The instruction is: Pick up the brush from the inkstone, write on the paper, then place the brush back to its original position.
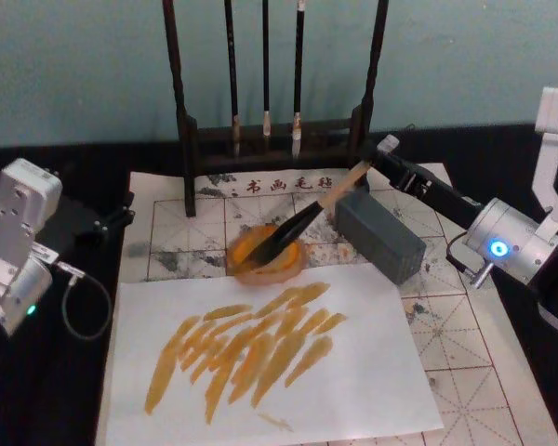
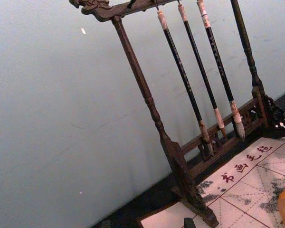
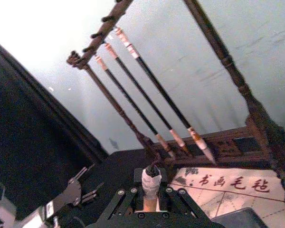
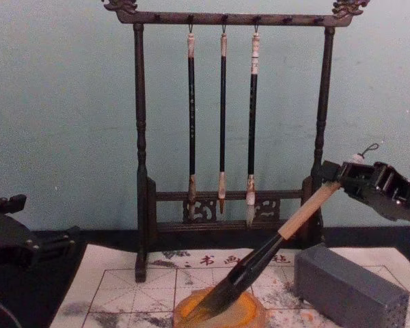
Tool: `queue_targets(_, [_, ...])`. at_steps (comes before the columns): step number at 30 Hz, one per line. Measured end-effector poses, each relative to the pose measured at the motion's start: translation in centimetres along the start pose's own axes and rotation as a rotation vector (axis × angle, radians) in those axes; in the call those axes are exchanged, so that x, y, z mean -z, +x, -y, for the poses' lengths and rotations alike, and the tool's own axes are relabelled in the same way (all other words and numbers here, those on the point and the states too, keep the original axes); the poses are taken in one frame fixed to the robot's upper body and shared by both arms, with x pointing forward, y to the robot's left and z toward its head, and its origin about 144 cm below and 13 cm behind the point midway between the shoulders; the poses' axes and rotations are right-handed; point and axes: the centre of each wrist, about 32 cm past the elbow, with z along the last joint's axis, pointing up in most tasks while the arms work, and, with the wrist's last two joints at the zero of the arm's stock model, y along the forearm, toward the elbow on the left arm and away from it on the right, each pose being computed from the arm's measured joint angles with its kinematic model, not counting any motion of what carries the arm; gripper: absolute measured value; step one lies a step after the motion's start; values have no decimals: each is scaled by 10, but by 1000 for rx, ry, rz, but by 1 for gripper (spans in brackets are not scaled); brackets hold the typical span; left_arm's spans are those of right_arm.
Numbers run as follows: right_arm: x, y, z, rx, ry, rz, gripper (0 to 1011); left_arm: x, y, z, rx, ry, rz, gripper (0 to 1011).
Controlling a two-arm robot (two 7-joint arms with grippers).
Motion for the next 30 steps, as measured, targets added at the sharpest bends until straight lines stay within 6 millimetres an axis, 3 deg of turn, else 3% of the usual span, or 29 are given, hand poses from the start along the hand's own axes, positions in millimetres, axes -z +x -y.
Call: queue_targets(30, [13, 9, -7, 122, 50, -91, 183, 0, 0, 0, 0, 0, 0, 1001])
